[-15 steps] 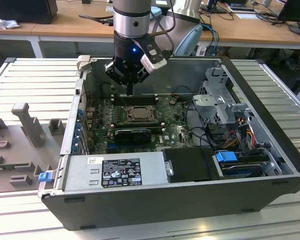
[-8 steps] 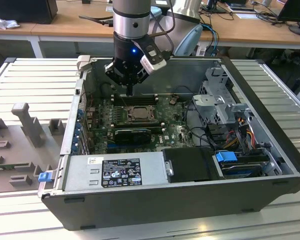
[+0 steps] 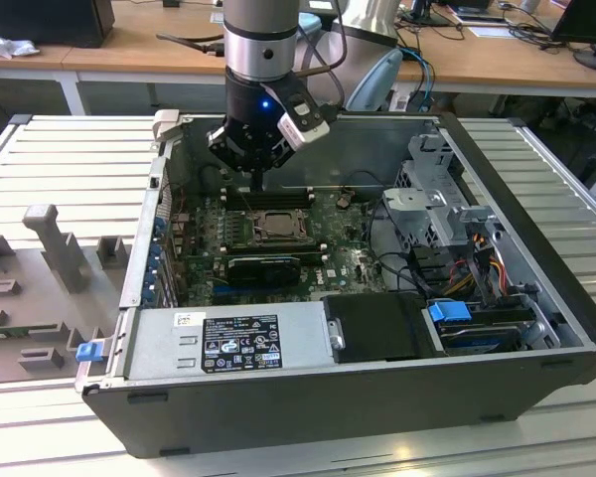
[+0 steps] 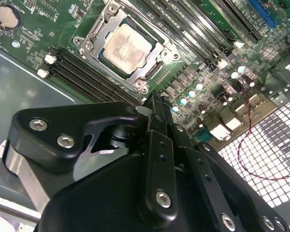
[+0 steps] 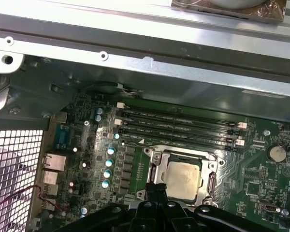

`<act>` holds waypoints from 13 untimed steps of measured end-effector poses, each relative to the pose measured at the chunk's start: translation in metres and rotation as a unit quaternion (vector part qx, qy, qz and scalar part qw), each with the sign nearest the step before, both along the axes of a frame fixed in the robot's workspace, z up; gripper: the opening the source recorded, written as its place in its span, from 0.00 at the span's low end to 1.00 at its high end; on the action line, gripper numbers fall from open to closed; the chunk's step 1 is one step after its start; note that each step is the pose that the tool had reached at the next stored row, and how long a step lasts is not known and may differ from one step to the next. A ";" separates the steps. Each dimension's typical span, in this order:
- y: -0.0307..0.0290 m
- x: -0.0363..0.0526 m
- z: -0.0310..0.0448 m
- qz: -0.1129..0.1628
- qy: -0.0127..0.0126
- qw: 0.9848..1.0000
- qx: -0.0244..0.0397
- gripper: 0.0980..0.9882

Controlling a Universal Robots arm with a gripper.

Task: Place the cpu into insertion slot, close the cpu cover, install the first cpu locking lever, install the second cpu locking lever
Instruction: 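Install the first cpu locking lever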

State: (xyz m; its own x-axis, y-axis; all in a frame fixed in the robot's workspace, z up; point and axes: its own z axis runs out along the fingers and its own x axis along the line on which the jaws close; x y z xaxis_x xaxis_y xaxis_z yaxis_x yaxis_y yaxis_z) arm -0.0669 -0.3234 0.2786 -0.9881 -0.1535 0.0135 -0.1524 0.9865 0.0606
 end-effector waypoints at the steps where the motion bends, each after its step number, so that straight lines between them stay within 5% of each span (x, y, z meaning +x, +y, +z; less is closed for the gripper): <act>1: 0.0000 -0.0002 -0.0004 0.000 0.000 1.000 0.000 0.01; 6: -0.0001 -0.0080 -0.0041 0.000 0.000 1.000 0.000 0.01; 9: 0.0000 -0.0237 -0.0076 0.000 -0.003 1.000 0.001 0.01; 13: 0.0001 -0.0274 -0.0120 -0.015 -0.003 1.000 0.002 0.01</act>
State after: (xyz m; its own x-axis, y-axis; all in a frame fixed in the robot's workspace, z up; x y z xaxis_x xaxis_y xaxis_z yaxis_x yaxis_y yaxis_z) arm -0.0943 -0.3232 0.2667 -0.9923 -0.1234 0.0075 -0.1226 0.9904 0.0632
